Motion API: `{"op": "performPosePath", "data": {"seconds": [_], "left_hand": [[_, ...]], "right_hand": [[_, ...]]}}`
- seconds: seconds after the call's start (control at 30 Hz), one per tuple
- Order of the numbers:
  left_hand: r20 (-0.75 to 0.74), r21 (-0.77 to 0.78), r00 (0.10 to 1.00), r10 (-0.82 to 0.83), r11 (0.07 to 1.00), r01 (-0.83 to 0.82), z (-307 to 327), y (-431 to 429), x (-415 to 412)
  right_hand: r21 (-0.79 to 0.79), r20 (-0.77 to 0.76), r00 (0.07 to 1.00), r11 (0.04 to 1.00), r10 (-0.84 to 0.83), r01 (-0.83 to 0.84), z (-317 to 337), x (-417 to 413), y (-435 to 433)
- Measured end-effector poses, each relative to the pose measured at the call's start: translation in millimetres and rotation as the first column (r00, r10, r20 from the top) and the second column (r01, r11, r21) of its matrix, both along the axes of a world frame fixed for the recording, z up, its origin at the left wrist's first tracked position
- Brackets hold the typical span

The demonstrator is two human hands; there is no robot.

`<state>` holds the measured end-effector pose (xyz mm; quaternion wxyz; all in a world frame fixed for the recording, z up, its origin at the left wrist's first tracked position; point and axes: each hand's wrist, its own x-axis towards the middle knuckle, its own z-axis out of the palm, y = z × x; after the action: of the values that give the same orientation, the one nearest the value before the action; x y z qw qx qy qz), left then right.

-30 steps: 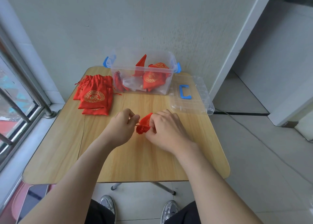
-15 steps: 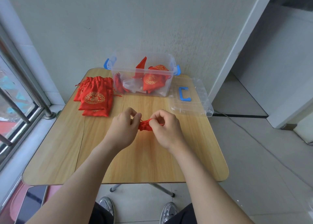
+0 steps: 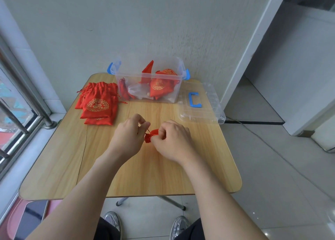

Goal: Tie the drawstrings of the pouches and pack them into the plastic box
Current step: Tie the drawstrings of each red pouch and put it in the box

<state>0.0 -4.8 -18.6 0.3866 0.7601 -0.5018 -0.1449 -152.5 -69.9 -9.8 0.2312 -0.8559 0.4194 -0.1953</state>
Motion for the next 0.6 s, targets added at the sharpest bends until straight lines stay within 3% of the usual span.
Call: {"op": "performPosePath", "data": {"seconds": [0.1, 0.23, 0.6], "left_hand": [[-0.01, 0.018, 1.0, 0.007, 1.0, -0.007, 0.0, -1.9, -1.0], [-0.062, 0.026, 0.997, 0.044, 0.999, -0.043, -1.0, -2.5, -1.0], [-0.246, -0.031, 0.958, 0.147, 0.987, -0.159, 7.2, -2.4, 5.7]], "right_hand": [[-0.007, 0.06, 0.998, 0.999, -0.036, 0.036, -0.9, -1.5, -2.9], [0.13, 0.14, 0.99, 0.991, 0.001, -0.019, -4.9, -5.6, -4.5], [0.159, 0.034, 0.987, 0.974, 0.156, -0.159, -15.6, -8.8, -8.9]]}}
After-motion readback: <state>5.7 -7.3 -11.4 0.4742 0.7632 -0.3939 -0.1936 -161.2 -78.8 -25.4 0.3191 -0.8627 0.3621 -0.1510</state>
